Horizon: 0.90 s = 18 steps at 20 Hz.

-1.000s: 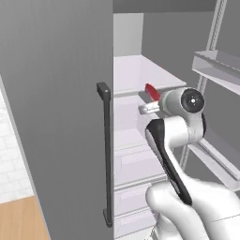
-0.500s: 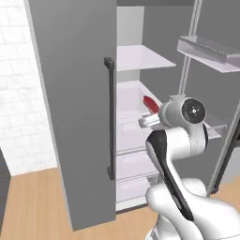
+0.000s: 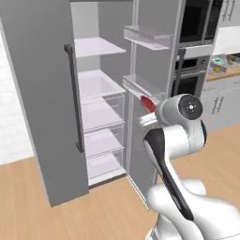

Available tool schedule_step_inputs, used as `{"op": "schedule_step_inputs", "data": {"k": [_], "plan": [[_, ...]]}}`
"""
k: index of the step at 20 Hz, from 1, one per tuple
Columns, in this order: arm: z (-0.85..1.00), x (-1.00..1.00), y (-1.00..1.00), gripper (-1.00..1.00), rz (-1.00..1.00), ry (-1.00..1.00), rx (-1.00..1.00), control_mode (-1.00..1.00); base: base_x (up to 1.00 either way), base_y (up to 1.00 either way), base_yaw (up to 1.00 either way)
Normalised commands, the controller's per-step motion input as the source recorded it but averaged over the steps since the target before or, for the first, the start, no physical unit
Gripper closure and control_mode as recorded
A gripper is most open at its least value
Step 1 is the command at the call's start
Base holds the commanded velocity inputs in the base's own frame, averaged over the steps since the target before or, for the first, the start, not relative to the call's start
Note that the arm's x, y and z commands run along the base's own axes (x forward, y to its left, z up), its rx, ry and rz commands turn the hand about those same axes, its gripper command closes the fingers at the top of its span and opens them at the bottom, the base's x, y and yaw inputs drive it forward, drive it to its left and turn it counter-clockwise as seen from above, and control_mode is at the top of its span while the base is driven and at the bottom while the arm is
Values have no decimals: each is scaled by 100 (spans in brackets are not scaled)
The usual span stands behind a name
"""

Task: Place one lemon and one steak in each tupperware on the nearby counter, to pack two identical lunches.

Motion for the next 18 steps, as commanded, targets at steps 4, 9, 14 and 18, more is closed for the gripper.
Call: {"op": "schedule_step_inputs", "data": {"k": [4,9,14,18], "plan": [[0,0,0,100,0,0,0,100,-81,-35,-71],[0,0,0,100,0,0,0,100,-3,-95,-64],[0,0,0,100,0,0,0,100,95,-100,-19],[0,0,0,100,0,0,0,100,100,-62,0]]}}
